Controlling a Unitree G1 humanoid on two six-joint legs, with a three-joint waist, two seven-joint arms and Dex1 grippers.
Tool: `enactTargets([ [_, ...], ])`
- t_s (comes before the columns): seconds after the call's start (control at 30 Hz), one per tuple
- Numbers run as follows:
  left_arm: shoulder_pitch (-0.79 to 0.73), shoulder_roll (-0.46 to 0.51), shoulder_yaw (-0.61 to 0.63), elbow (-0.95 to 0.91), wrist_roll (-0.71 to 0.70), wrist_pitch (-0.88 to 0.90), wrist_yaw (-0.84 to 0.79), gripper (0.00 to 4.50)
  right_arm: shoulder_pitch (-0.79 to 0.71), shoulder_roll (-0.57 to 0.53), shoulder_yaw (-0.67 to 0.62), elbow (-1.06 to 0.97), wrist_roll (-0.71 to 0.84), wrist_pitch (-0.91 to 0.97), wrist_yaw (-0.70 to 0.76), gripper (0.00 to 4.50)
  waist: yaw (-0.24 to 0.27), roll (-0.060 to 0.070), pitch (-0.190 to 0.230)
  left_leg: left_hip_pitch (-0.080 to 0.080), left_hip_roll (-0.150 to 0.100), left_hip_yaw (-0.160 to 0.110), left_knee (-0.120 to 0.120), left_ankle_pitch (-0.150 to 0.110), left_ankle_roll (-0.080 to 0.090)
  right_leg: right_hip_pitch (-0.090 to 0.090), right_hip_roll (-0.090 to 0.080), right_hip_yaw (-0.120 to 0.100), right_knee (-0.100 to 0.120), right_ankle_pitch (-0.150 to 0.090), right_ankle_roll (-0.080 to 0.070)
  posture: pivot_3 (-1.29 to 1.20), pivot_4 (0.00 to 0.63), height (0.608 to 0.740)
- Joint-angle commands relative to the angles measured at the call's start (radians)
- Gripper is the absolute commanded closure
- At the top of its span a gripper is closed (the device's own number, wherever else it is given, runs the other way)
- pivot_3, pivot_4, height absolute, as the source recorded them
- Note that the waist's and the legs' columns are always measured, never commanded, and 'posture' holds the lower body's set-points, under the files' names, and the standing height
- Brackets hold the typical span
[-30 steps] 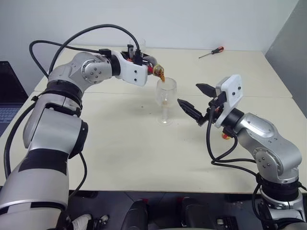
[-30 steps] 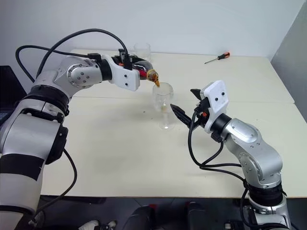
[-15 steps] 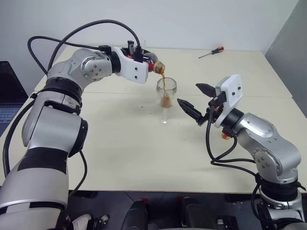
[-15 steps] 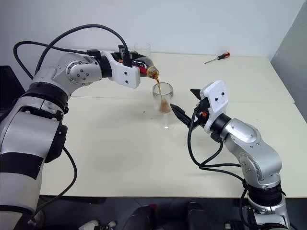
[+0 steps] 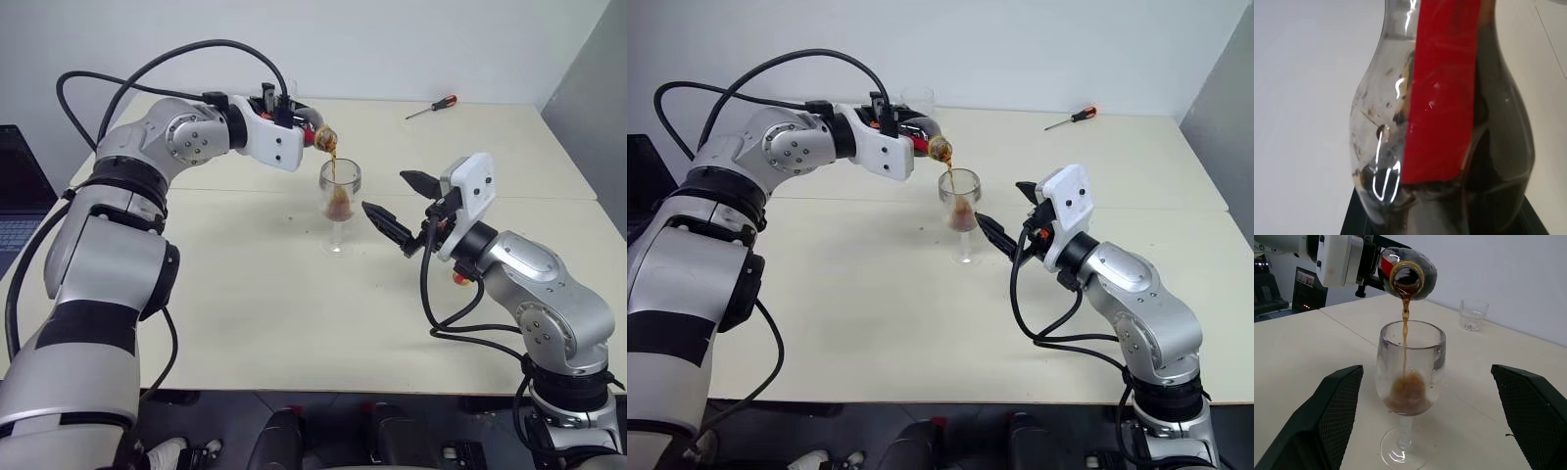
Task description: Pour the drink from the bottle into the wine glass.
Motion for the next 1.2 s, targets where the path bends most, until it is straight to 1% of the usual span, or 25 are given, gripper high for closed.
enactTargets([
  [0.03,-0.052,0.018,0.005,-0.007,-0.007,-0.011,0.029,3.34,-0.012,0.002,-0.010,-0.034,0.005,-0.018,0.000,0.00,0.000,0.000,0.000,0.000,0.000,0.000,0.000,0.000,0.000,0.000,0.000,0.000,0.000,0.000,0.000,0.00,0.150,0.740],
  [1.2,-0.073,0.032,-0.040,-0.004,0.044,-0.015,0.087,3.34,-0.016,0.000,-0.010,-0.020,0.003,-0.019,0.006,0.00,0.000,0.000,0.000,0.000,0.000,0.000,0.000,0.000,0.000,0.000,0.000,0.000,0.000,0.000,0.000,0.00,0.150,0.740],
])
